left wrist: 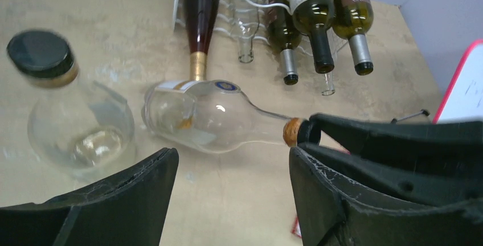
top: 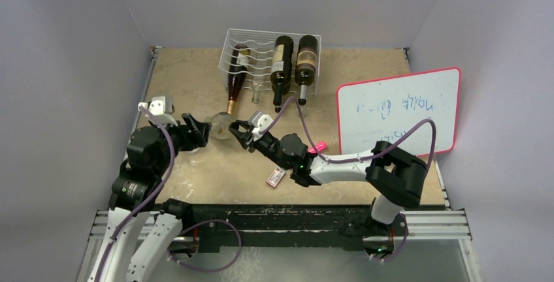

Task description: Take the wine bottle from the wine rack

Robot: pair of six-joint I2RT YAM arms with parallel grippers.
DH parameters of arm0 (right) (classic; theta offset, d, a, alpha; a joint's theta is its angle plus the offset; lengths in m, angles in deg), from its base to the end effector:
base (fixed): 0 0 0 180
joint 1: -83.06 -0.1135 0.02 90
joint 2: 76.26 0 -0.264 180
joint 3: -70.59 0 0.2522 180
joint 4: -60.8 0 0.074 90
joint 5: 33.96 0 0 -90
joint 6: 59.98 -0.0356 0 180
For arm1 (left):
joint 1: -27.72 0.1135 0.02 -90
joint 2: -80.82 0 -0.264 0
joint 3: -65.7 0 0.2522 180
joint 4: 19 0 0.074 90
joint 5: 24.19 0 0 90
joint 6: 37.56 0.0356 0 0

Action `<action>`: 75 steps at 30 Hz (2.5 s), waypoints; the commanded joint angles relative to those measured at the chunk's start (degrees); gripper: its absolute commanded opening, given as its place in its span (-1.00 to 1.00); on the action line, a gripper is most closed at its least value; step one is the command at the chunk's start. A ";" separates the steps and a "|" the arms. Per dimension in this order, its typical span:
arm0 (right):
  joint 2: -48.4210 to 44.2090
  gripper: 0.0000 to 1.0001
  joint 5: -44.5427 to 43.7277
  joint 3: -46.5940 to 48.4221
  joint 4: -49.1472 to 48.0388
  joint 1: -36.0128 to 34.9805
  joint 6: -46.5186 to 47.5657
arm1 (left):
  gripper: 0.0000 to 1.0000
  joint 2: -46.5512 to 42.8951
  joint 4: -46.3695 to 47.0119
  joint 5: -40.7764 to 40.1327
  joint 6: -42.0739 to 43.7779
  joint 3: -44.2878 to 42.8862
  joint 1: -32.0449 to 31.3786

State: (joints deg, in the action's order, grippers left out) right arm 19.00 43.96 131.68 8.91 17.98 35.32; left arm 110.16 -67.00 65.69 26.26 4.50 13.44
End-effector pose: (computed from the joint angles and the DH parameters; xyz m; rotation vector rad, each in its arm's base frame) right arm 0.1570 0.3202 0.2679 -0.5920 1.1645 0.7636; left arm 0.1060 -0.0269 0.3455 -0.1965 1.8707 -0.4870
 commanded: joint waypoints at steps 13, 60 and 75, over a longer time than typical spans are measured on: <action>-0.43 -0.77 6.28 7.60 9.80 4.04 -6.79 | 0.49 5.06 20.92 20.22 42.13 9.29 -0.69; -12.64 0.76 -0.45 30.28 56.19 15.57 -14.92 | -1.00 26.14 57.33 -13.30 23.79 9.76 -1.45; -22.73 0.74 -1.30 19.40 59.61 16.21 -13.31 | -1.00 42.40 66.82 -33.64 23.26 -4.21 -0.12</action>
State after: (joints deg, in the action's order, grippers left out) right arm -0.93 43.53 151.77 68.76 34.33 21.03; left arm 153.55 -16.76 41.03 47.49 6.95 11.78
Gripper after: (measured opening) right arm 0.870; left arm 0.371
